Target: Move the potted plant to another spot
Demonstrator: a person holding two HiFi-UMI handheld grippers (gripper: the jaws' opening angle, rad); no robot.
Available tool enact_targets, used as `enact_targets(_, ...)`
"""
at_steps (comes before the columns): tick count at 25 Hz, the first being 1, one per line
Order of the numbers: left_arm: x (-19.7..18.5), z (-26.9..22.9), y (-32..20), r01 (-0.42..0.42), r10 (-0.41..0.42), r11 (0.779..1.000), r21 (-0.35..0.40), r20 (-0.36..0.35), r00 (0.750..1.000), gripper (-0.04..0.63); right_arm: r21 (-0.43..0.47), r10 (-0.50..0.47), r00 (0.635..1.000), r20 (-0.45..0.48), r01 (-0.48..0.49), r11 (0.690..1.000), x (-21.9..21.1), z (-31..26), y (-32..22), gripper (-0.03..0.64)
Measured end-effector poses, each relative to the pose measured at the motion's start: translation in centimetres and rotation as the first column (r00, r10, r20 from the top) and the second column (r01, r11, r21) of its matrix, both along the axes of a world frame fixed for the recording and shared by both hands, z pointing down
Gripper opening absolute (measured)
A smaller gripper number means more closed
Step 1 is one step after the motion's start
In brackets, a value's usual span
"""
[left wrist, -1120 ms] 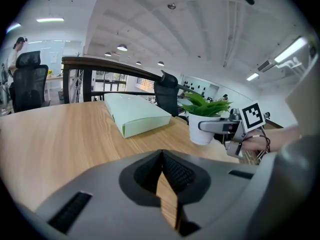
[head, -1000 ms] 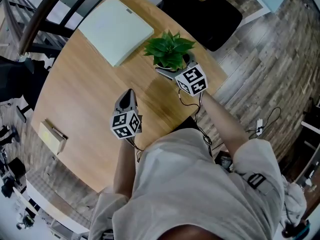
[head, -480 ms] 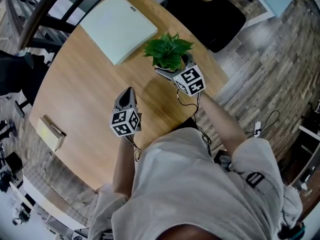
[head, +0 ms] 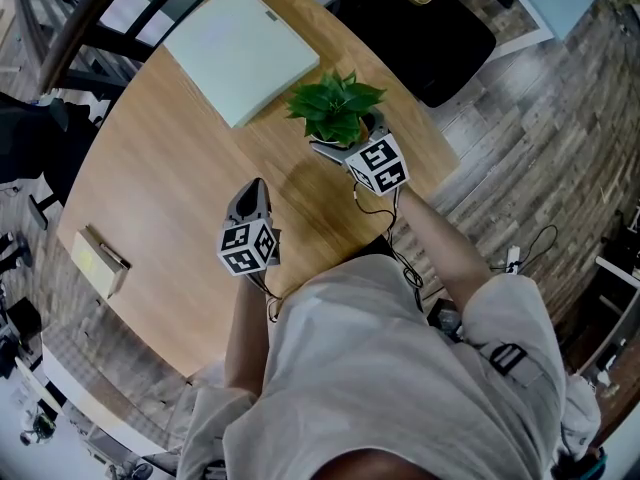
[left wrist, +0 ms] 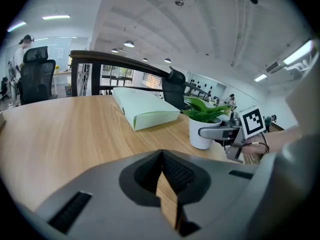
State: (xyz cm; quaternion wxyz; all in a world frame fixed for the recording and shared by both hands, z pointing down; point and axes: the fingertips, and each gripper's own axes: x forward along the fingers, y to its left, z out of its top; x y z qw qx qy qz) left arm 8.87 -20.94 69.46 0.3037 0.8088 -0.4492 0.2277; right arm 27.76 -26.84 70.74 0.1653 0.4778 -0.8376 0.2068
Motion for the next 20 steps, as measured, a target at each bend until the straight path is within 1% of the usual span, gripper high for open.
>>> enact_targets(9,0.1,0.1,0.2,-0.01,0.01,1.0,-0.003,0.001,1.0,0.012,-0.005,0.014,1.0,0.004,-0.014,1.0,-0.1,0.1,0.7,0.529)
enact_targets(16,0.3,0.2,1.2,-0.025,0.025,1.0,-0.014,0.01,1.0,0.012,-0.02,0.028,0.999,-0.026,-0.028,0.999,0.6,1.1,2.4,0.529)
enact_targets(20,0.2,0.2,1.6,-0.029,0.029,0.999,-0.021,0.018,0.999,0.012,-0.03,0.038,0.999,-0.006,-0.038,0.999,0.6,1.5,3.2,0.529)
